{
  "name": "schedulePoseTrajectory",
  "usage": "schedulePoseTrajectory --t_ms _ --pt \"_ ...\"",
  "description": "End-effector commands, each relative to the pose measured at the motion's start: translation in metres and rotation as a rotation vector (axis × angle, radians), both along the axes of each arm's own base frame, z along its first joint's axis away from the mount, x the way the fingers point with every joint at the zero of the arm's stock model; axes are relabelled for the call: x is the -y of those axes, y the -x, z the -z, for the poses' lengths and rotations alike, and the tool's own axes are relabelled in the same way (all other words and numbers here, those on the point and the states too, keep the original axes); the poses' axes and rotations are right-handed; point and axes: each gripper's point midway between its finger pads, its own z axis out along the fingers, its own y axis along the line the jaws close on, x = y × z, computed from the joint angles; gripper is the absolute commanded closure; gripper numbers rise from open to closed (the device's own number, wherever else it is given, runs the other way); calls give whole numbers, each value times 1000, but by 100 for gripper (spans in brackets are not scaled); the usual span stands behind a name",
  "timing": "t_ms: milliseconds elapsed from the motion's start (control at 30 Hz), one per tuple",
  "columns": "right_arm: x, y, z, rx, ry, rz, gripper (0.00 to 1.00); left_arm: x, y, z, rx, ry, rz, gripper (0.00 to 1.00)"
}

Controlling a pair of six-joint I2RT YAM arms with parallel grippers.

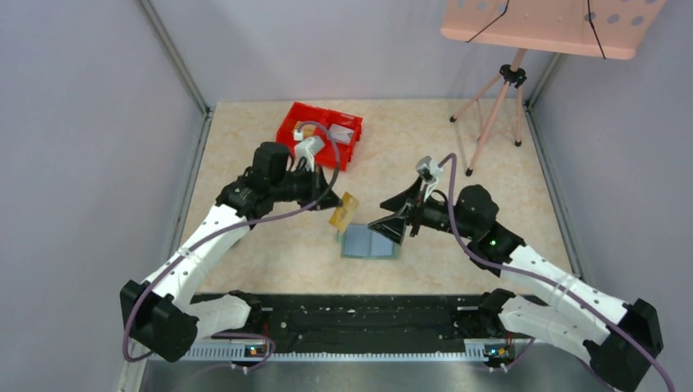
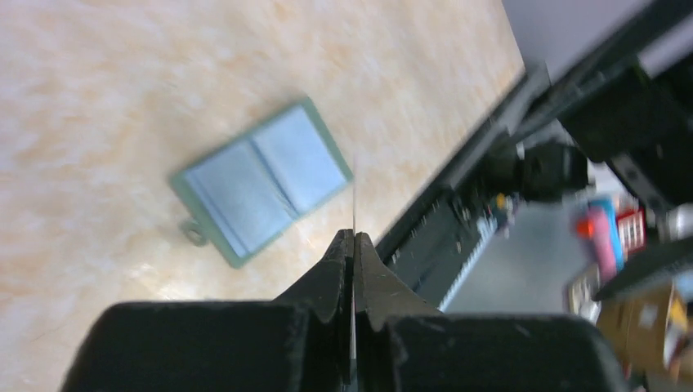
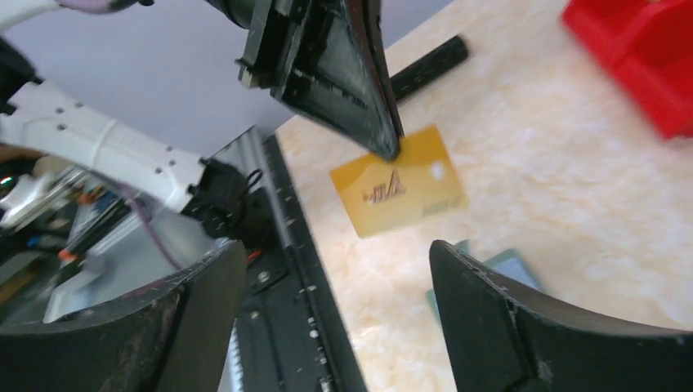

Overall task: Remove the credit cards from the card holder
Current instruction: Place the credit card in the storage box.

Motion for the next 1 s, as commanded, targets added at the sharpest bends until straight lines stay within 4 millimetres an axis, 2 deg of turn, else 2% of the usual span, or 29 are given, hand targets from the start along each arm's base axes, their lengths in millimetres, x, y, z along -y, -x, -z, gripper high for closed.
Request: schedulePoseTrajectory --t_ms 0,33,100,267,500,667,833,967 --pt "33 -30 1 44 -16 278 6 -30 -73 -27 42 121 -407 100" --pt "37 -30 2 50 -23 296 1 -47 -91 -31 42 162 -522 100" --pt "44 -30 2 54 -30 333 1 -80 -119 -32 30 236 -762 100" --pt "53 -27 11 37 -19 361 1 -144 -167 -42 122 415 -1181 100" --pt "64 -29 18 31 -16 422 1 -195 -204 -40 154 631 -1493 100" --pt "67 -29 13 27 -55 442 1 -204 -243 -35 143 661 -1568 100" --pt "68 -29 6 43 -52 445 1 -200 -282 -24 151 742 -1577 100" --pt "69 -29 6 41 -40 445 2 -196 -312 -10 126 735 -1598 100"
